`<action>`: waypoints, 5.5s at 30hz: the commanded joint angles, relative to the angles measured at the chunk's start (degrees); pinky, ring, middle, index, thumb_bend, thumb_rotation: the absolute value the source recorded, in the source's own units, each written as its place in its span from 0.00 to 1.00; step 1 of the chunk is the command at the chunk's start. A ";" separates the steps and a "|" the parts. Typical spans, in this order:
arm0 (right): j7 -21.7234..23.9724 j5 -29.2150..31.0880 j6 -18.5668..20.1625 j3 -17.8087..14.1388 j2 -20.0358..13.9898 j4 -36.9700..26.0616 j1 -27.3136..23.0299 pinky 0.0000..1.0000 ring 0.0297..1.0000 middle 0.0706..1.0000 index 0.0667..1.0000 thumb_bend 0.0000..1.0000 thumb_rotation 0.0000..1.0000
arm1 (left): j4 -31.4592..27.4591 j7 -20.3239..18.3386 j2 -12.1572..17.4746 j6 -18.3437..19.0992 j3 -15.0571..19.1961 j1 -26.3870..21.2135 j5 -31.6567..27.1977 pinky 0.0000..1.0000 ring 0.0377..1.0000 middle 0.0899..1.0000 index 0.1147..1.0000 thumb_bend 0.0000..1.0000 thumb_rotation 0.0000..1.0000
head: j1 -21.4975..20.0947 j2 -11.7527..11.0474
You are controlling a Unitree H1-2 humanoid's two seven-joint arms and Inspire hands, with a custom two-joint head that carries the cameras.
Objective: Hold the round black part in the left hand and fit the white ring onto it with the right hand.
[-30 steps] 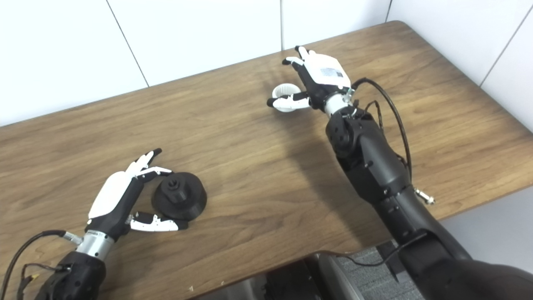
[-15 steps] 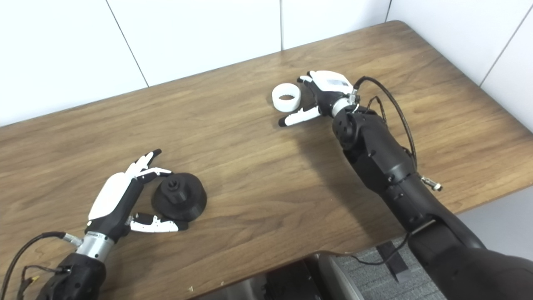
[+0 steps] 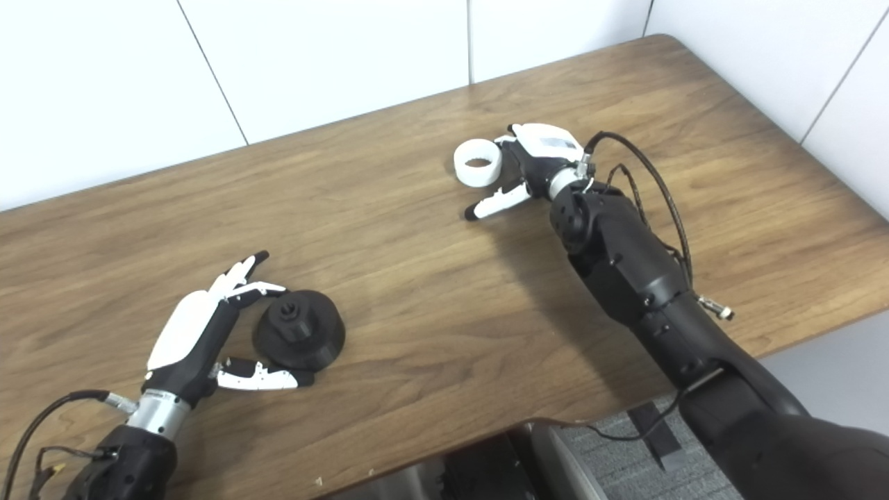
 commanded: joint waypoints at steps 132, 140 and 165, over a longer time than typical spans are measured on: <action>-11.21 11.15 -16.45 2.79 13.70 -32.48 14.73 0.83 0.85 0.81 0.45 0.52 0.16 | -1.49 0.82 -6.31 4.98 -0.85 -2.63 5.30 1.00 1.00 1.00 0.56 0.95 0.35 | 17.88 4.62; -9.70 10.43 -17.27 4.37 16.77 -33.36 14.25 0.85 0.86 0.81 0.45 0.52 0.16 | -1.61 0.62 -6.44 5.28 -0.95 -2.60 5.37 1.00 1.00 1.00 0.56 0.95 0.36 | 18.12 4.78; -8.91 9.37 -18.05 7.24 20.31 -29.02 14.17 0.91 0.87 0.82 0.45 0.52 0.16 | -2.48 0.60 -6.46 4.99 -1.02 -2.30 5.25 1.00 1.00 1.00 0.55 0.95 0.37 | 19.00 5.71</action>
